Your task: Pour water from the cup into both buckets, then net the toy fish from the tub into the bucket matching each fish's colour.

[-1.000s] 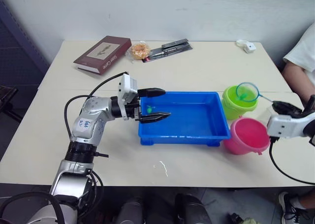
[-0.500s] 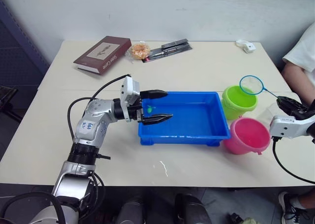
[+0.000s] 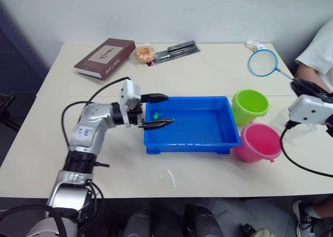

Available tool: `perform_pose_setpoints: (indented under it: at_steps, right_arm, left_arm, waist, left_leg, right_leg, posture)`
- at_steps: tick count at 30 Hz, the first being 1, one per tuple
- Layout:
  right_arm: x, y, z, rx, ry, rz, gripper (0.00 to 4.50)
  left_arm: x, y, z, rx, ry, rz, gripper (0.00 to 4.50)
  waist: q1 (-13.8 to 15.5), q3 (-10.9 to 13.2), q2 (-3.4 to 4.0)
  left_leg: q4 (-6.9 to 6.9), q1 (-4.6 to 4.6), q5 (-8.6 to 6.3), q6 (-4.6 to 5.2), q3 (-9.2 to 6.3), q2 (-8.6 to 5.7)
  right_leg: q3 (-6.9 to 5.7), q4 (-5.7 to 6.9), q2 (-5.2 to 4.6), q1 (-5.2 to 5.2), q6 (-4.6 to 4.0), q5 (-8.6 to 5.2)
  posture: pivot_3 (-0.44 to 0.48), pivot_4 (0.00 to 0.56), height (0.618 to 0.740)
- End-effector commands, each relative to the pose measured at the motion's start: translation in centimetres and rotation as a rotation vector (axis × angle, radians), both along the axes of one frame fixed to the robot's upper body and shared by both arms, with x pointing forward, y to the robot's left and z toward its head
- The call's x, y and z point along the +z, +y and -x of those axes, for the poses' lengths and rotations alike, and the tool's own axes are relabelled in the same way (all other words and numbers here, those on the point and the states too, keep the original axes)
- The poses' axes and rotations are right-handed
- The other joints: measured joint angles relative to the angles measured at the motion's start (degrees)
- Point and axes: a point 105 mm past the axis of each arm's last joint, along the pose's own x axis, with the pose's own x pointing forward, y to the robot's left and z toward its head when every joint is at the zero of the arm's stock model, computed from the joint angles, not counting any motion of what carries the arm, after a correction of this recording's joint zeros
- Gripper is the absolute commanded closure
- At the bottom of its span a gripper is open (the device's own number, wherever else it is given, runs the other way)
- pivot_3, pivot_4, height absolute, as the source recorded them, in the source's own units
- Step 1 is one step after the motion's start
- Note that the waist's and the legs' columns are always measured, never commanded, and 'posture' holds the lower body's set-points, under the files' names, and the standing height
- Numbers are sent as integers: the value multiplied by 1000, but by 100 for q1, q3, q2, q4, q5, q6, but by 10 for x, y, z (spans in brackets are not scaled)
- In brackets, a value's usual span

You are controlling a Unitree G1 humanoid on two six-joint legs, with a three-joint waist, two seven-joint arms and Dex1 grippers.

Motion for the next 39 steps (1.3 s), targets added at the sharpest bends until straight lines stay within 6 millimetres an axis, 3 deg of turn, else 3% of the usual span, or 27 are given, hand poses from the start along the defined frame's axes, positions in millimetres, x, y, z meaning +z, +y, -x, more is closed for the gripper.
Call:
perform_pose_setpoints:
  at_steps: [1, 4, 8, 13, 20, 27, 35, 39]
  right_arm:
    - [-11, 51, 10, 229, 284, -332, 4500]
    - [-40, 92, 23, 323, 594, -455, 4500]
    - [-64, 119, 26, 282, 806, -512, 4500]
    - [-84, 127, 1, 129, 878, -525, 4500]
    - [-113, 146, -23, 65, 948, -532, 4500]
    - [-115, 181, -50, 68, 874, -580, 4500]
    - [-110, 207, -49, 163, 858, -656, 4500]
    - [-89, 210, -43, 246, 839, -725, 4500]
  left_arm:
    - [9, 24, 0, 58, -30, -37, 43]
    - [9, 46, -1, 125, -29, -119, 43]
    - [7, 63, -2, 190, -5, -199, 43]
    - [10, 64, 3, 215, 47, -271, 43]
    - [9, 55, 6, 197, 52, -352, 43]
    - [3, 44, 1, 203, 37, -407, 43]
    - [2, 49, -2, 253, 51, -386, 43]
    - [0, 53, 0, 249, 48, -402, 43]
  waist:
    - [-3, 0, -1]
    - [25, 1, 1]
    - [72, 1, 1]
    - [42, 2, -1]
    - [40, 2, 0]
    - [-2, 1, 0]
    - [-93, 2, 0]
    - [-104, 2, 1]
  left_leg:
    - [2, -1, 0, 0, -3, 1]
    - [8, -3, -1, 2, -6, -2]
    - [18, -8, -4, 8, -15, -6]
    - [34, -22, -10, 17, -22, -12]
    - [29, -26, -13, 9, -16, -10]
    - [31, -26, -13, 8, -13, -8]
    - [32, -31, -13, 7, -13, -9]
    - [29, -31, -13, 6, -13, -8]
  right_leg:
    - [-2, 2, 1, 1, 0, 0]
    - [-2, 6, -5, 1, 0, 0]
    - [-7, 5, -11, 3, -1, -1]
    - [-11, 10, -18, -1, -1, -1]
    - [-11, 12, -7, -12, -6, -3]
    - [-9, 21, -6, -17, -7, -4]
    - [-10, 21, -6, -20, -7, -4]
    - [-10, 20, -6, -22, -7, -4]
  posture:
    - [0, 150, 740]
    - [0, 150, 740]
    - [0, 150, 740]
    - [0, 150, 740]
    - [0, 150, 740]
    - [0, 150, 740]
    - [0, 150, 740]
    - [0, 150, 740]
